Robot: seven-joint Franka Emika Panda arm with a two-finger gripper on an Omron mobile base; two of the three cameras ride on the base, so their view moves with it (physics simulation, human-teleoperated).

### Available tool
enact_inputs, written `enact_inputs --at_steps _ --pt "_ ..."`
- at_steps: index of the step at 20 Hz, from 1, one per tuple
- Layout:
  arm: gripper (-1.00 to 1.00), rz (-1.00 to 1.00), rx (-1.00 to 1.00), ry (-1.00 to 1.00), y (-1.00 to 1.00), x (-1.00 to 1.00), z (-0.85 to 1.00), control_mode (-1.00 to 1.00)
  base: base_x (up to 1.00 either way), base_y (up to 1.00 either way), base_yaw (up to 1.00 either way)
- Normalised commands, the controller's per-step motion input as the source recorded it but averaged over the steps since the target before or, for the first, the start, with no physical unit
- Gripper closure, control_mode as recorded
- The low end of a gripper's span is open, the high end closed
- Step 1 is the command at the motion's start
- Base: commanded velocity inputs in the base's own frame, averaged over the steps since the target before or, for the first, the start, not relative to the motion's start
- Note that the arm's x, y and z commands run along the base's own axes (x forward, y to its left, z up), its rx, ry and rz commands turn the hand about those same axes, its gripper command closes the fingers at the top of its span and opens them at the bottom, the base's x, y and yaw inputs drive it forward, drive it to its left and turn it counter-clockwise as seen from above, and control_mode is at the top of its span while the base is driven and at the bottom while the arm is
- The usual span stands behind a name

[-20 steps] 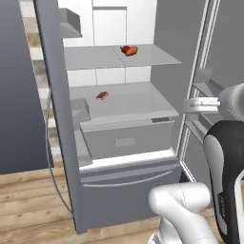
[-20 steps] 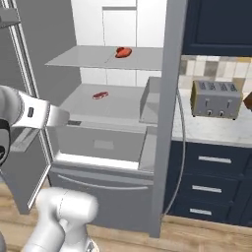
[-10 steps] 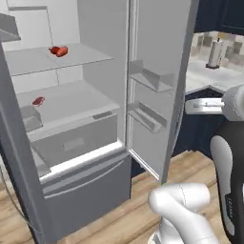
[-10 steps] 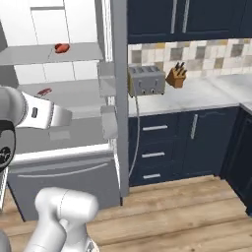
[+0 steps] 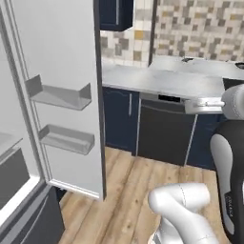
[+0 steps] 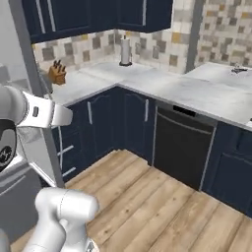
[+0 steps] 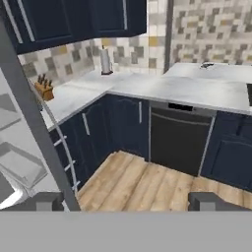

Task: Transport the fish and sweet potato to the fridge. Place the fish on the rack containing meat and place the sweet potato on the rack containing the vegetable, ensuring meats and vegetables are on different racks.

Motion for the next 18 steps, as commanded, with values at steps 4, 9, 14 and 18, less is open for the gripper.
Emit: enact_inputs --at_steps 4,9,14,18 --pt "-1.0 0.0 0.0 0.0 0.0 0.0 0.0 1.0 0.04 -0.17 -0.93" --pt "-1.0 0.0 0.0 0.0 0.0 0.0 0.0 1.0 0.68 -0.58 -0.48" --pt "-1.0 0.0 0.0 0.0 0.0 0.0 0.0 1.0 1.0 -0.67 -0.14" --pt "-1.0 0.0 0.0 0.0 0.0 0.0 0.0 1.0 0.79 -0.97 -0.25"
